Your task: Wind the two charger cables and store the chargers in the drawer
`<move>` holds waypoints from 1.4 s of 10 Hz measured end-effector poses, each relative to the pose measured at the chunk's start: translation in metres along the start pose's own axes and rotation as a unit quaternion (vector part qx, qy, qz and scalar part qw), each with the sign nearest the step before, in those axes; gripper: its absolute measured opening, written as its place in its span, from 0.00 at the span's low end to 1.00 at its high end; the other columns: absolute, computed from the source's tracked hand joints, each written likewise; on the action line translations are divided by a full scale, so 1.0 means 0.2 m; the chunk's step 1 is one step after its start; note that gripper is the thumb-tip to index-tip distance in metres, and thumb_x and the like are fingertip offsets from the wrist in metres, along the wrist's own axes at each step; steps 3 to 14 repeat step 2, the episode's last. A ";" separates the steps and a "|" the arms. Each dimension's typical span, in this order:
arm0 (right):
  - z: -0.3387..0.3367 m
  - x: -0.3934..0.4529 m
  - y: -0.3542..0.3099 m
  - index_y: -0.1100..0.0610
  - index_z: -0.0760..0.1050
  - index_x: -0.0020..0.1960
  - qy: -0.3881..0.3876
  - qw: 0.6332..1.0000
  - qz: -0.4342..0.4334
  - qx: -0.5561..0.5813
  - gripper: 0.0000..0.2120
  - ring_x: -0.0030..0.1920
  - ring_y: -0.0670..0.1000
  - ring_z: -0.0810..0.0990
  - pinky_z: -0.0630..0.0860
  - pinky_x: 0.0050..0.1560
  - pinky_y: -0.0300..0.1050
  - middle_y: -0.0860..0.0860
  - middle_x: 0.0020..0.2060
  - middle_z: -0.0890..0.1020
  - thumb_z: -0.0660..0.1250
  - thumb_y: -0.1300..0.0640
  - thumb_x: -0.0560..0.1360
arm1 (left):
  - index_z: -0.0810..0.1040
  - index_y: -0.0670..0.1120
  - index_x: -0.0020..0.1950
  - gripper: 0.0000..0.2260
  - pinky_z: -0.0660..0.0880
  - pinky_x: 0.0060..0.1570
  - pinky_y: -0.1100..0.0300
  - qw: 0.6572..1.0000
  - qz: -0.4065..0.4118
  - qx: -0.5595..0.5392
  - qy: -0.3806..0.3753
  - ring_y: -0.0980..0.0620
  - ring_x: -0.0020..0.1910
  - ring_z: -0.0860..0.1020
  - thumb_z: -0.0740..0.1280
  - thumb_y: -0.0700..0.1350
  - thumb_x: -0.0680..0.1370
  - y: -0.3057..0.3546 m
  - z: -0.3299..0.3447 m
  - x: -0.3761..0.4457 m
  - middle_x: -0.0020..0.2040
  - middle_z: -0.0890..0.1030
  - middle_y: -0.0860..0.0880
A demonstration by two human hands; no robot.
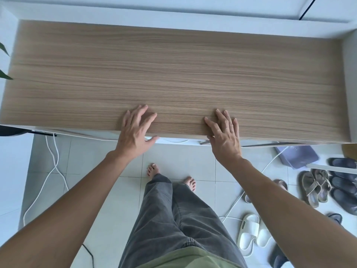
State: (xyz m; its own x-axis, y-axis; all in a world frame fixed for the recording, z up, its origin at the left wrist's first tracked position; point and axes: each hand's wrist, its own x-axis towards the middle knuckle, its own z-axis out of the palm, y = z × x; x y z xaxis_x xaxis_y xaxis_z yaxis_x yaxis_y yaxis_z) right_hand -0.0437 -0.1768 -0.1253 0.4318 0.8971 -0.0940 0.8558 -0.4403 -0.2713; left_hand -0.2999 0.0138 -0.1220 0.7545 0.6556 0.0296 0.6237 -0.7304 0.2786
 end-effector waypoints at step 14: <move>-0.03 0.01 0.00 0.45 0.64 0.78 -0.013 1.000 -0.007 0.027 0.35 0.83 0.58 0.51 0.50 0.81 0.63 0.54 0.82 0.57 0.72 0.58 0.74 | 0.72 0.44 0.76 0.34 0.52 0.80 0.36 0.995 -0.064 -0.072 0.013 0.41 0.82 0.62 0.66 0.64 0.78 0.09 -0.01 0.31 0.82 0.63 0.39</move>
